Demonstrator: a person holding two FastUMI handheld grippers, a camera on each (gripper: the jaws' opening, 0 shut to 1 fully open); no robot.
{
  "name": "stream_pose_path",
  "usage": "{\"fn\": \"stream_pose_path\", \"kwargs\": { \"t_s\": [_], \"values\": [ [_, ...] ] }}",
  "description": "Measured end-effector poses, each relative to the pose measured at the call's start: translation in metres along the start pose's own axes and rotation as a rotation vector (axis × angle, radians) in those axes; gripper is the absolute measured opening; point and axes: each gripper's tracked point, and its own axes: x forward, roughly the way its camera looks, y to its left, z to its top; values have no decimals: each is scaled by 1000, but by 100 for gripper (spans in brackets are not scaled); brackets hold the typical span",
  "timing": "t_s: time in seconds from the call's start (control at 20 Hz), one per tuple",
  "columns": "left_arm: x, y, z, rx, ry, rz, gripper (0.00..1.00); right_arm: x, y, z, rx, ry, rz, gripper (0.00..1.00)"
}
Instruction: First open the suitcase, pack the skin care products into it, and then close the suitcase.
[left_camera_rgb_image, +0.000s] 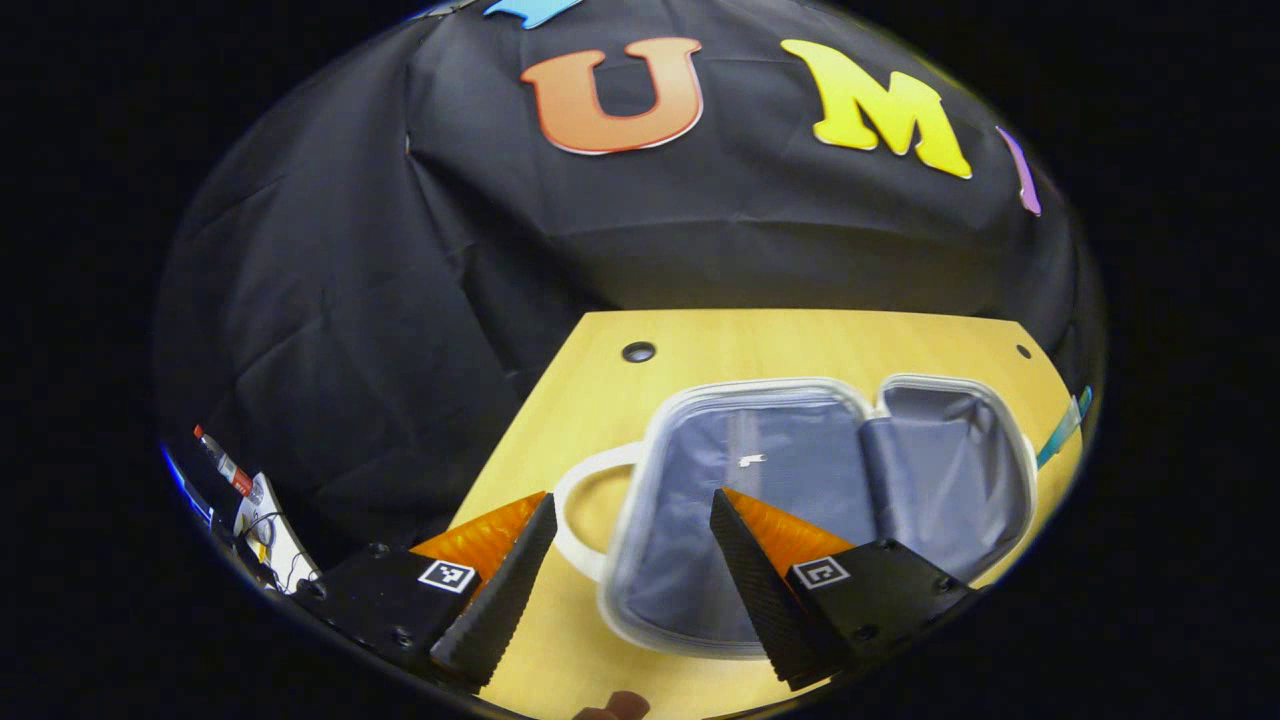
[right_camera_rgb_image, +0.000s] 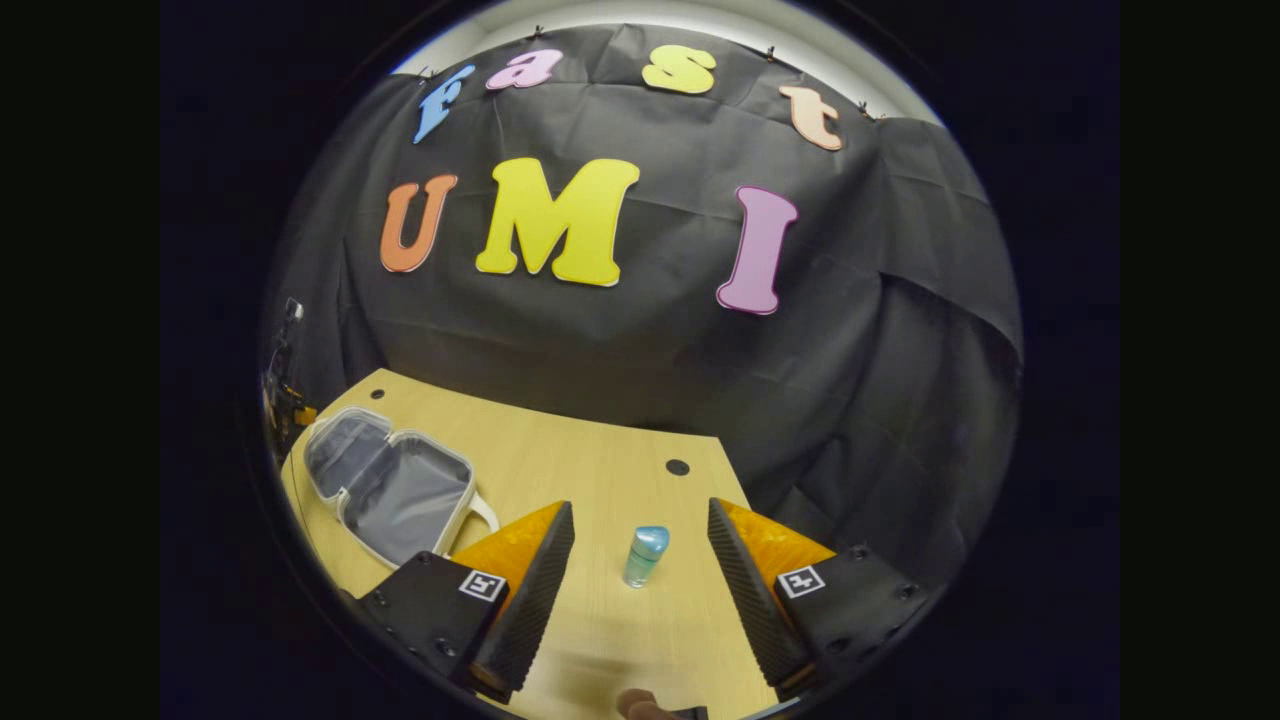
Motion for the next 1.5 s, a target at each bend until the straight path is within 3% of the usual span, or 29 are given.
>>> {"fn": "stream_pose_path", "kwargs": {
  "t_s": [0.55,0.95,1.2,1.5],
  "values": [
    [-87,-267,10,35,-73,-302,99,13,-71,-21,7,7,25,80],
    [-106,-435,-26,76,-6,-503,99,16,-116,-52,3,54,16,80],
    [-90,-501,-43,88,23,-548,99,19,-139,-70,-19,93,7,80],
    [-35,-542,-42,49,-1,-465,97,22,-169,-92,-65,142,-17,80]
  ]
}}
